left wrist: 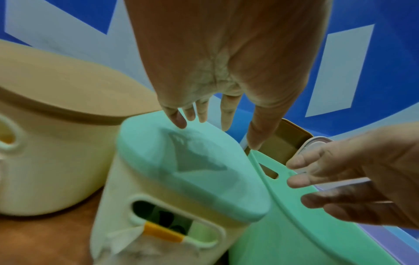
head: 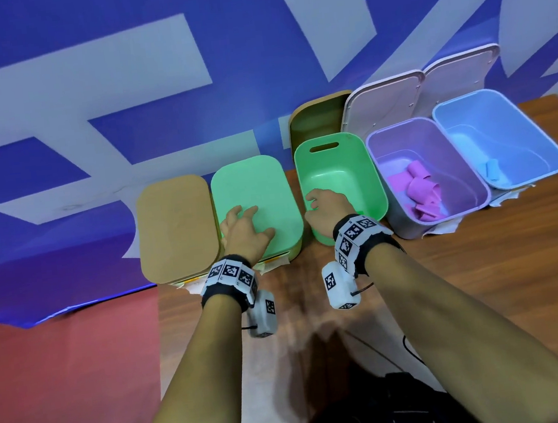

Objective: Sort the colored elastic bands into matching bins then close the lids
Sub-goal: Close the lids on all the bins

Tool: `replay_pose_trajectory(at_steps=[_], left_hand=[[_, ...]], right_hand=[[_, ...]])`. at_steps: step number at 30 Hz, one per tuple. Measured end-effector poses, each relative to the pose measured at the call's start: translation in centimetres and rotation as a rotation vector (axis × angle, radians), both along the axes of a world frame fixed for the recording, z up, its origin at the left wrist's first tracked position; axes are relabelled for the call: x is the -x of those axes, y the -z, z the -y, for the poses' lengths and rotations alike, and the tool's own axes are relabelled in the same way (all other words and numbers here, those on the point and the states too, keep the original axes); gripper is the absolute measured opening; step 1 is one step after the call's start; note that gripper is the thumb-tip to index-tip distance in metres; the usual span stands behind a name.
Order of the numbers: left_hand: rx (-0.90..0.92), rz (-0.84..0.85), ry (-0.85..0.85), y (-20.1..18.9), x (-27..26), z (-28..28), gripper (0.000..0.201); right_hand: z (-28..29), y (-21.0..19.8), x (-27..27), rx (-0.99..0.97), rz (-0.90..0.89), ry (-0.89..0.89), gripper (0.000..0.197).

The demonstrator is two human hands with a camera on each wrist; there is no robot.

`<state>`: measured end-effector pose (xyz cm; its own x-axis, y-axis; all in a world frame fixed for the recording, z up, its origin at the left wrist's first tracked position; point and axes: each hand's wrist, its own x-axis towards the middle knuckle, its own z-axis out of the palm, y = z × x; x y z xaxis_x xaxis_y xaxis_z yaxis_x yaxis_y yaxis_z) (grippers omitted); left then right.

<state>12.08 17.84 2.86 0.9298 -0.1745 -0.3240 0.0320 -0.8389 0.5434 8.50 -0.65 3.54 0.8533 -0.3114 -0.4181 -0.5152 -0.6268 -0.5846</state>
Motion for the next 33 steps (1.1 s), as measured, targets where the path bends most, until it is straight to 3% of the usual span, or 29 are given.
replay_pose_trajectory(at_steps=[11, 17, 26, 33], left_hand=[[0.053, 0.073, 0.167, -0.6, -1.6, 8.9, 0.048], [0.079, -0.009, 0.220, 0.1, -2.3, 12.1, 0.046], [0.010, -0.053, 0.189, 0.4, -4.7, 12.3, 0.045], [0.161, -0.046, 0.155, 0.4, -8.1, 12.3, 0.049]], right_hand=[[8.6, 0.0, -0.6, 0.110, 0.035, 0.068, 0.050], [10.6, 0.8, -0.7, 0.079, -0.018, 0.069, 0.053], [11.1, 0.7, -2.9, 0.126, -0.003, 0.118, 0.048], [10.4, 0.5, -4.8, 0.093, -0.005, 0.204, 0.051]])
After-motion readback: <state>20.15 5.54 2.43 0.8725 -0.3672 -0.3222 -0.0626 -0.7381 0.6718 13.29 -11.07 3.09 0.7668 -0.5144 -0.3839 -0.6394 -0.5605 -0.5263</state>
